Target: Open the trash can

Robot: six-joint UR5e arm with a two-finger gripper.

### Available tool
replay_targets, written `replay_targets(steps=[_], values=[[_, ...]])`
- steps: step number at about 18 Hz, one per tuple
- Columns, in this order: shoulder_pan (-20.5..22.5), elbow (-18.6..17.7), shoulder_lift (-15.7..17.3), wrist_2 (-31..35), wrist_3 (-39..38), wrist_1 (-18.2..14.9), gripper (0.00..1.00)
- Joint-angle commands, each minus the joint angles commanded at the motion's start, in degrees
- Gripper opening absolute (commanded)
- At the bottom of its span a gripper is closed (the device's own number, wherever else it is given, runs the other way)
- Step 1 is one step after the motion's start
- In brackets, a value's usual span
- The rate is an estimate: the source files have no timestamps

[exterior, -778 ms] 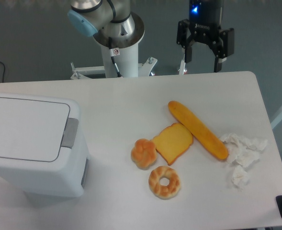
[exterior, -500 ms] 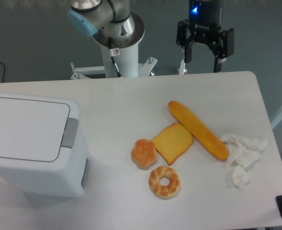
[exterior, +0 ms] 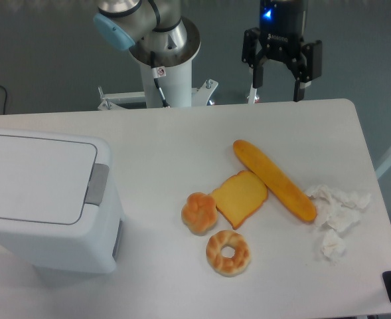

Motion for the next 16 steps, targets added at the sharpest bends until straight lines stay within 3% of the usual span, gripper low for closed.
replay_targets(steps=[16], values=[[-5.27,2.11,-2.37,0.0,-15.64,1.32,1.0]])
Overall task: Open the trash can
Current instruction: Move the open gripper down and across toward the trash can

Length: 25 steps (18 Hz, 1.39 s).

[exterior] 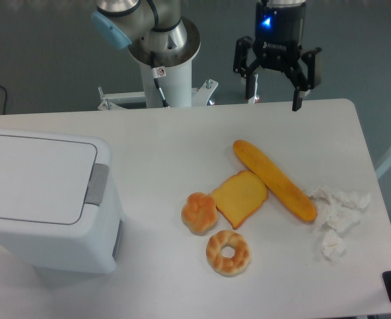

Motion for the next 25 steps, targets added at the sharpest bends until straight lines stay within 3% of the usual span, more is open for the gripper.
replay_targets(steps=[25], values=[[-7.56,6.33,-5.89,-1.05,-28.66,1.32,1.0]])
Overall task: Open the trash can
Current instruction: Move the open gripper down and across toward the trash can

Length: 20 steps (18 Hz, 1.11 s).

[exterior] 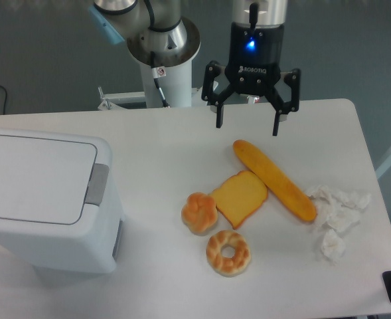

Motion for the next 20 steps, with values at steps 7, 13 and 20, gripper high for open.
replay_targets(steps=[7,13,20], values=[[-1.75,0.44,-1.67,-0.09,-7.03,2.46,1.0],[-3.95,2.28,-3.78,-0.09,-14.41,3.87,1.0],[-4.83,2.73,-4.75,-0.09,-17.49,4.04,1.0]])
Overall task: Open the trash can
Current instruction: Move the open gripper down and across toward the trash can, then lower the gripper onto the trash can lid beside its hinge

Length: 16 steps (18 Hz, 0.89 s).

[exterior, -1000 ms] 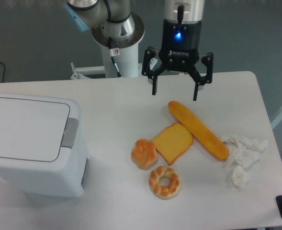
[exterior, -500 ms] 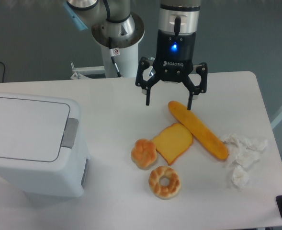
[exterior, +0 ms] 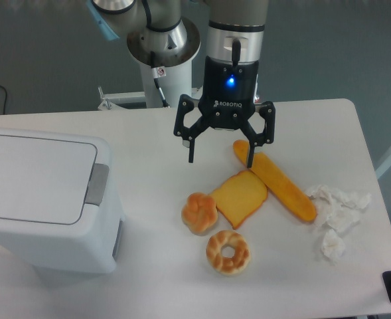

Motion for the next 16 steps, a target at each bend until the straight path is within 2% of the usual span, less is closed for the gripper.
replay_targets(steps=[12,16], values=[[-1.41,0.09,-1.23,-5.89,-11.16,0.0,1.0],[-1.93,-0.17,-1.41,-6.68,-11.52,-0.09,1.0]])
